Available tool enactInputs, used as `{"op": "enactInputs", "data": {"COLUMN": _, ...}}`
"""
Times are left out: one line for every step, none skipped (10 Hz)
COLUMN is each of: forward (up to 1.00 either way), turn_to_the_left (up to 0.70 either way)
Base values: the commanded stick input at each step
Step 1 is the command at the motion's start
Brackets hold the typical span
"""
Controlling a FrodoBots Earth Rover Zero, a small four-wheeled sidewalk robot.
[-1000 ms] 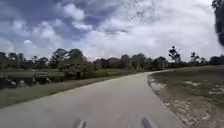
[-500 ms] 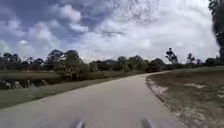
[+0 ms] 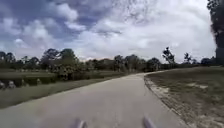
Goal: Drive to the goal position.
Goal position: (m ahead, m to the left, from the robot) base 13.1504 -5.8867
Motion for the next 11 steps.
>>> {"op": "enactInputs", "data": {"forward": 0.69, "turn_to_the_left": 0.03}}
{"op": "enactInputs", "data": {"forward": 0.69, "turn_to_the_left": 0.03}}
{"op": "enactInputs", "data": {"forward": 0.69, "turn_to_the_left": 0.03}}
{"op": "enactInputs", "data": {"forward": 0.69, "turn_to_the_left": 0.03}}
{"op": "enactInputs", "data": {"forward": 0.69, "turn_to_the_left": 0.03}}
{"op": "enactInputs", "data": {"forward": 0.69, "turn_to_the_left": 0.03}}
{"op": "enactInputs", "data": {"forward": 0.69, "turn_to_the_left": 0.03}}
{"op": "enactInputs", "data": {"forward": 0.69, "turn_to_the_left": 0.03}}
{"op": "enactInputs", "data": {"forward": 0.69, "turn_to_the_left": 0.03}}
{"op": "enactInputs", "data": {"forward": 0.69, "turn_to_the_left": 0.03}}
{"op": "enactInputs", "data": {"forward": 0.69, "turn_to_the_left": 0.03}}
